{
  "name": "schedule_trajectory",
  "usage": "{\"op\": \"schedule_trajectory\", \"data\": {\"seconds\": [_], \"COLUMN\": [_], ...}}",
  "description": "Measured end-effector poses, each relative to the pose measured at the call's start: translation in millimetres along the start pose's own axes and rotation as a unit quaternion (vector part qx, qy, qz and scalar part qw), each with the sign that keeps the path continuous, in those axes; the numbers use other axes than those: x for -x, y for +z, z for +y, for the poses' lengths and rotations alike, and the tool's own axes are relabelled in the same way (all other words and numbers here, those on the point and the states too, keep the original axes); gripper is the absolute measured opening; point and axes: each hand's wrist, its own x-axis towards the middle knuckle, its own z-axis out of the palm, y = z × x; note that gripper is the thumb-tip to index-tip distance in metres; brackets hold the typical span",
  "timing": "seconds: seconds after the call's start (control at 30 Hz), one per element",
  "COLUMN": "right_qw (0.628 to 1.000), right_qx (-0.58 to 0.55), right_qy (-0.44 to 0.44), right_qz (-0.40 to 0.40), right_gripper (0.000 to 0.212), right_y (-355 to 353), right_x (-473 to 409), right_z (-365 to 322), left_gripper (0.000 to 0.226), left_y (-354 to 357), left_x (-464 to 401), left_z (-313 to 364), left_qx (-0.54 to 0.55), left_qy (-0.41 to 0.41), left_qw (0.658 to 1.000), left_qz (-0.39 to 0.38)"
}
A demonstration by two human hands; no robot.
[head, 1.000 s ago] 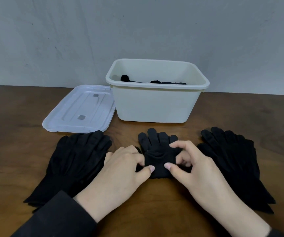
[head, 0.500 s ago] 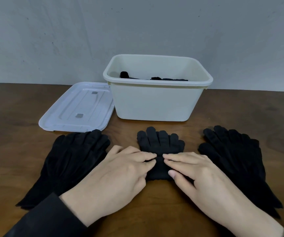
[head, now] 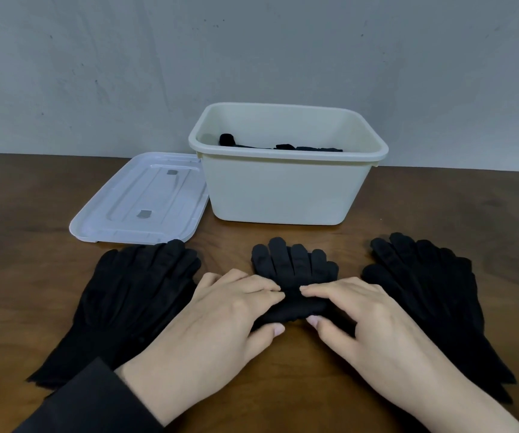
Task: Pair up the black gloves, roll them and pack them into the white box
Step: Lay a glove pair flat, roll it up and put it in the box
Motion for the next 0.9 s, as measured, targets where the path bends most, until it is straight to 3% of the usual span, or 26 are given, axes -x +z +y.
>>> {"op": "schedule_trajectory", "data": {"seconds": [0.1,0.2,0.43,0.73,0.9], "right_qw": [0.998,0.989,0.967,0.99,0.993], "right_qx": [-0.057,-0.133,-0.211,-0.044,0.046], "right_qy": [0.036,0.064,0.138,0.095,0.036], "right_qz": [0.0,0.014,0.046,0.094,0.098], "right_gripper": [0.03,0.022,0.029,0.027,0.036], "right_y": [-5.8,-9.2,-1.8,9.1,10.0], "right_x": [2.4,1.1,-3.9,-5.4,-4.4], "right_z": [-3.8,-8.5,-9.7,-2.0,1.1], "left_gripper": [0.04,0.043,0.041,0.038,0.042], "left_y": [-1.3,-1.4,6.7,2.5,-6.8], "left_x": [4.2,5.8,-0.4,-6.6,-1.0], "left_z": [1.0,2.0,1.0,-3.0,-5.1], "left_qx": [0.068,0.147,0.23,0.037,0.03], "left_qy": [-0.034,-0.088,-0.149,-0.115,-0.102], "left_qw": [0.997,0.985,0.959,0.991,0.992], "left_qz": [0.017,0.022,0.078,0.062,0.067]}}
